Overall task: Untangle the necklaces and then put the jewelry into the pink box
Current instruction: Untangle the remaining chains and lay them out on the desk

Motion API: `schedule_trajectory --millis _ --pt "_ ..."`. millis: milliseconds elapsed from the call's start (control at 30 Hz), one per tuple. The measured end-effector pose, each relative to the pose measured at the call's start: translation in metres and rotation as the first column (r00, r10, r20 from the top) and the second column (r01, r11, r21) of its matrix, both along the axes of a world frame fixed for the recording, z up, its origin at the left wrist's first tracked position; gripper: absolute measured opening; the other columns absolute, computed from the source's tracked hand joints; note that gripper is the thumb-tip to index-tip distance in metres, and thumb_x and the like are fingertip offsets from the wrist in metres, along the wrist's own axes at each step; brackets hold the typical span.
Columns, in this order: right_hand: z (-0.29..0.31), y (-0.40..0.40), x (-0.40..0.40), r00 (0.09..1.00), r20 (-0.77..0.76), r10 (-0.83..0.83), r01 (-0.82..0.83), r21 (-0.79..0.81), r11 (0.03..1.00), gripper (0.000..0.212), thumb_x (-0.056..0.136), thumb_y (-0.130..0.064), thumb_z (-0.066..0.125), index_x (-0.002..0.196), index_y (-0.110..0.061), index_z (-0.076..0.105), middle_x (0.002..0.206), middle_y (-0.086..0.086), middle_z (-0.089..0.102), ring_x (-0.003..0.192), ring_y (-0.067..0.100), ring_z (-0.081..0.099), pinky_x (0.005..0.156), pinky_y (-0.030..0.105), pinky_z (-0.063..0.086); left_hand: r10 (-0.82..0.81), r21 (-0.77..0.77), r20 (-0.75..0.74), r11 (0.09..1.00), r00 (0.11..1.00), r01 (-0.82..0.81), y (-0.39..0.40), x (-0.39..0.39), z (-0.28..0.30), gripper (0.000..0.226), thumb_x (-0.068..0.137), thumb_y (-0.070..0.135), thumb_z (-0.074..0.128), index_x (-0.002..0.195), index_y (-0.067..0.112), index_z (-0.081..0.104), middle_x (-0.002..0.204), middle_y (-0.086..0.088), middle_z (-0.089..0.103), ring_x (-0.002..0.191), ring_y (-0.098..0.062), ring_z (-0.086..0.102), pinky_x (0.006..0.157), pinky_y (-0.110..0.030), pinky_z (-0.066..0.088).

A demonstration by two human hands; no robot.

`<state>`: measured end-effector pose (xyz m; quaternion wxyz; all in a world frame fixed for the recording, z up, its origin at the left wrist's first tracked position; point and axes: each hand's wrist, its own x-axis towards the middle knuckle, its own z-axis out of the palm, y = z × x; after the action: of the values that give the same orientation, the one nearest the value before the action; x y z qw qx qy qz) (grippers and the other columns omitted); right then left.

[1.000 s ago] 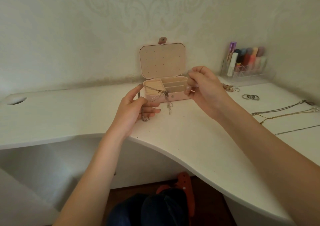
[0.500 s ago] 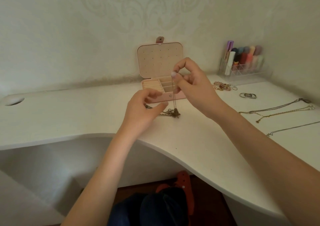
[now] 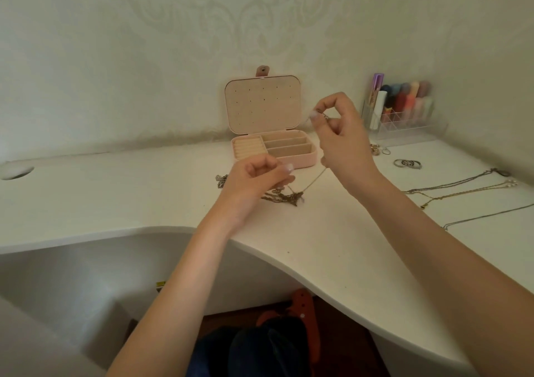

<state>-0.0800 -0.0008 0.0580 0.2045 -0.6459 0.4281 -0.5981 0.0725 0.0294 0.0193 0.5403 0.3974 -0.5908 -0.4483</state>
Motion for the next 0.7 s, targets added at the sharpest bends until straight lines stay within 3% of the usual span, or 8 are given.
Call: schedule_trajectory --millis 100,167,233,300,367,500,600,700 --pt "-0.001 -0.004 -0.009 0.999 -0.016 -0.036 0.035 -0.025 0.999 0.007 0.094 -0.022 0.055 0.089 -0.02 0.052 0.041 -0.012 0.033 0.042 0.006 0.029 0.046 0.019 0.027 0.052 0.031 -0.068 0.998 0.996 -0.05 -0.006 0.008 -0.003 0.036 0.083 -0.007 0.062 0.066 0.017 0.041 0.056 0.006 0.047 0.055 -0.011 0.057 0.077 -0.029 0.052" --pt "-0.002 -0.004 -0.01 0.996 -0.077 -0.038 0.035 -0.03 0.999 0.007 0.092 -0.022 0.058 0.086 -0.022 0.056 0.044 -0.01 0.031 0.044 0.007 0.029 0.048 0.02 0.026 0.213 0.006 -0.059 0.977 0.975 -0.213 -0.011 0.01 -0.006 0.037 0.081 -0.014 0.056 0.069 0.016 0.039 0.061 0.003 0.039 0.055 -0.011 0.043 0.064 -0.026 0.054" --pt "-0.003 -0.003 -0.009 0.992 -0.117 -0.043 0.039 -0.039 0.999 0.007 0.09 -0.023 0.061 0.084 -0.024 0.058 0.047 -0.008 0.031 0.046 0.007 0.031 0.05 0.02 0.027 0.407 -0.088 -0.004 0.91 0.914 -0.406 -0.015 0.013 -0.01 0.032 0.081 -0.009 0.057 0.07 0.018 0.043 0.065 0.002 0.039 0.059 -0.013 0.039 0.056 -0.025 0.048" --pt "-0.002 -0.002 -0.01 0.986 -0.149 -0.073 0.064 -0.063 0.996 0.006 0.089 -0.024 0.061 0.084 -0.025 0.059 0.051 -0.008 0.034 0.049 0.006 0.034 0.052 0.021 0.03 0.558 -0.173 0.013 0.818 0.83 -0.548 -0.017 0.016 -0.011 0.028 0.084 0.003 0.061 0.07 0.022 0.046 0.066 0.005 0.044 0.06 -0.015 0.043 0.061 -0.03 0.043" --pt "-0.001 -0.002 -0.012 0.978 -0.157 -0.135 0.122 -0.091 0.988 0.005 0.09 -0.026 0.059 0.086 -0.027 0.057 0.053 -0.008 0.037 0.052 0.006 0.037 0.054 0.027 0.035 0.649 -0.123 -0.061 0.749 0.758 -0.651 -0.018 0.02 -0.012 0.022 0.089 0.014 0.06 0.076 0.025 0.045 0.072 0.001 0.052 0.059 -0.021 0.054 0.061 -0.037 0.048" --pt "-0.002 -0.006 -0.018 0.977 -0.075 -0.201 0.194 -0.091 0.977 0.008 0.091 -0.027 0.059 0.084 -0.029 0.054 0.054 -0.007 0.037 0.052 0.007 0.037 0.056 0.031 0.037 0.561 0.168 -0.206 0.827 0.802 -0.536 -0.019 0.023 -0.008 0.02 0.1 0.03 0.043 0.087 0.016 0.048 0.062 -0.003 0.065 0.055 -0.02 0.063 0.054 -0.03 0.05" --pt "-0.006 -0.012 -0.023 0.958 -0.044 -0.282 0.28 -0.053 0.959 0.007 0.091 -0.029 0.058 0.086 -0.028 0.054 0.055 -0.008 0.039 0.053 0.008 0.038 0.055 0.029 0.036 0.491 0.194 -0.19 0.868 0.85 -0.458 -0.018 0.023 -0.006 0.04 0.103 0.038 0.031 0.084 0.01 0.052 0.053 -0.005 0.063 0.049 -0.022 0.063 0.045 -0.025 0.047" --pt "-0.01 -0.017 -0.03 0.935 0.008 -0.355 0.355 -0.019 0.935 0.008 0.091 -0.026 0.058 0.085 -0.026 0.053 0.055 -0.008 0.04 0.052 0.009 0.039 0.054 0.03 0.037 0.539 0.173 -0.134 0.839 0.831 -0.516 -0.017 0.022 -0.007 0.046 0.103 0.039 0.03 0.076 0.011 0.054 0.043 0.0 0.051 0.035 -0.015 0.047 0.035 -0.018 0.035"
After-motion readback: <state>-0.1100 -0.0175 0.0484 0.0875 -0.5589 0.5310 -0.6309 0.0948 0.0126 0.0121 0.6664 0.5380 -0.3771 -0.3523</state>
